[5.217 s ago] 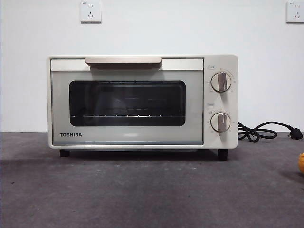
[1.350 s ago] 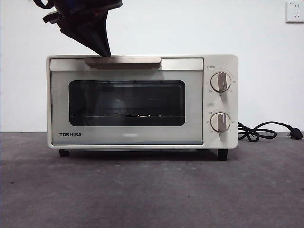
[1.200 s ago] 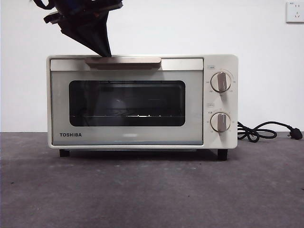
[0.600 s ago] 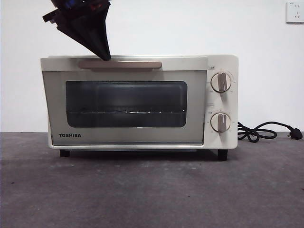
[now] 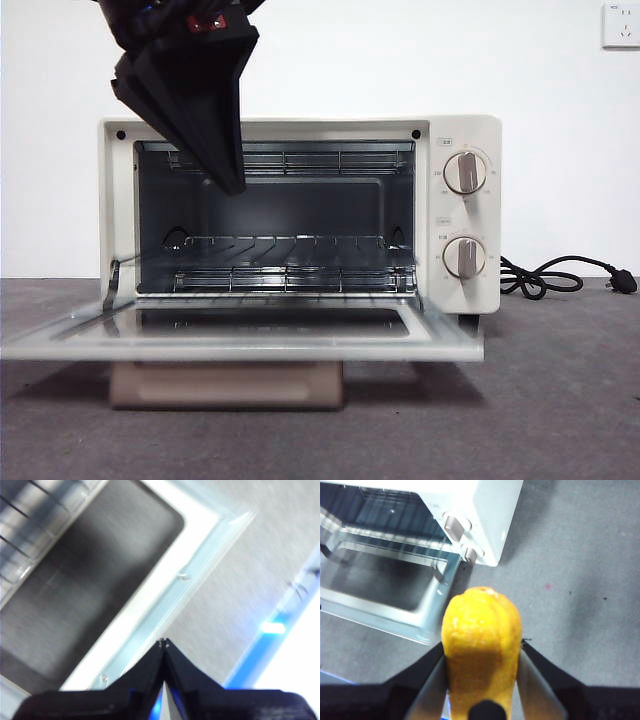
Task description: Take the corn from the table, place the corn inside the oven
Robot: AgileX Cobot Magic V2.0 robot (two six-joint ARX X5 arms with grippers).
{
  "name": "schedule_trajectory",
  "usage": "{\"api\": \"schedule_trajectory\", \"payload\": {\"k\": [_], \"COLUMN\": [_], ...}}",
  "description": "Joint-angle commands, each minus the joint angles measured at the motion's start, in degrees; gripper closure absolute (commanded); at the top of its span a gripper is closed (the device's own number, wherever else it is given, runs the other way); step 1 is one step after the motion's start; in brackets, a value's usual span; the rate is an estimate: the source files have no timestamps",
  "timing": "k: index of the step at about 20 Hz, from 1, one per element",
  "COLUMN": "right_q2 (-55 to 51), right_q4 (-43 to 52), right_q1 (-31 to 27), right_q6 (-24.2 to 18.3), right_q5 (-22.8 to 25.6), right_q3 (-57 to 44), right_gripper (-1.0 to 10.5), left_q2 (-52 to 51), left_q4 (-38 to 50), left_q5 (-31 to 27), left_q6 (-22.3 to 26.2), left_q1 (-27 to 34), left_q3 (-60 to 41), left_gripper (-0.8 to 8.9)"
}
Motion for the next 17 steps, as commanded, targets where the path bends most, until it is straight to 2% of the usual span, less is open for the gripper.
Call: {"api": "schedule_trajectory", "payload": {"k": [1, 4, 7, 9, 13, 15, 17], "right_q2": [-0.1, -0.1, -0.1, -0.1, -0.1, -0.1, 0.0], "right_q4": [-0.1, 1.0, 4.3, 6.8, 13.7, 19.5, 23.4], "right_q1": [0.0, 0.0, 0.1, 1.1, 8.5, 14.5, 19.5], "right_q6": [-1.4, -3.7, -4.2, -4.2, -2.9, 0.6, 2.4], "right_q5": [-2.4, -12.2, -22.6, -26.8, -27.6, -24.1, -19.1], "right_q3": [0.2, 0.2, 0.2, 0.2, 0.2, 0.2, 0.2], "right_gripper": [9.6, 9.6, 9.6, 9.6, 9.6, 9.6, 9.6], "left_q2": [0.0, -1.4, -5.3, -8.8, -17.7, -22.3, -25.6], "left_q4": [-1.2, -1.1, 1.1, 3.0, 8.2, 10.5, 11.6], "left_q5": [-0.2, -0.2, -0.2, -0.2, -0.6, -1.5, -3.9], "left_q6": [-0.6, -0.6, -1.2, -1.4, -4.3, -5.4, -6.2], "left_q1": [-1.0, -1.4, -1.4, -1.4, -1.4, -1.4, -1.4], "left_q3": [-0.2, -0.1, -0.1, 0.0, 0.0, 0.0, 0.0], "left_gripper": [8.19, 8.19, 8.19, 8.19, 8.19, 8.19, 8.19]}}
